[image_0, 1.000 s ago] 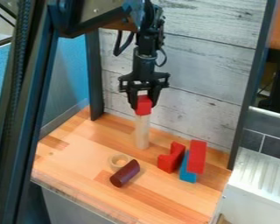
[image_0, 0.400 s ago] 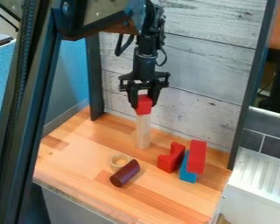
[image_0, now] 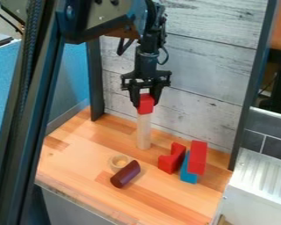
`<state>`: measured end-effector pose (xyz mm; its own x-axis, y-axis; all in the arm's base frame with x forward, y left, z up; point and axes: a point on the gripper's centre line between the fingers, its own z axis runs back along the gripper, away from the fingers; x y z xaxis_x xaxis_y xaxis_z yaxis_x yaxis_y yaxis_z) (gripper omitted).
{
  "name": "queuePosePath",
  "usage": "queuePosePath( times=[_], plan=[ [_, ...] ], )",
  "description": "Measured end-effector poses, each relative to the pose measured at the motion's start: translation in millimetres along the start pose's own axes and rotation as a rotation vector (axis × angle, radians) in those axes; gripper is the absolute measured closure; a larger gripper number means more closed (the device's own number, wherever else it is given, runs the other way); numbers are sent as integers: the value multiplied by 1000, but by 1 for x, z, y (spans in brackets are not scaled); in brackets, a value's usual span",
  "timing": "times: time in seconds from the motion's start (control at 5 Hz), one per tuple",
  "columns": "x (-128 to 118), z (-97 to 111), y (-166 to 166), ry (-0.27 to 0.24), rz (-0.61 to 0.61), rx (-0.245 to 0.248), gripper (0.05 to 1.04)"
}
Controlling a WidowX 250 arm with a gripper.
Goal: Put the red cube on top of the cylinder
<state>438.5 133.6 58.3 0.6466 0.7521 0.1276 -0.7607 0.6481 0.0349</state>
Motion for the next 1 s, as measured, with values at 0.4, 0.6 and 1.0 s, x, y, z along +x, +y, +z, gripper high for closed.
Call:
queuePosePath(
  times=[0.4, 0.6, 1.0],
  plan=[
    [-3, -10, -1, 24, -1, -1, 71],
    [-7, -9, -1, 54, -4, -14, 77],
    [9, 63, 26, -87, -63, -132, 83]
  ],
)
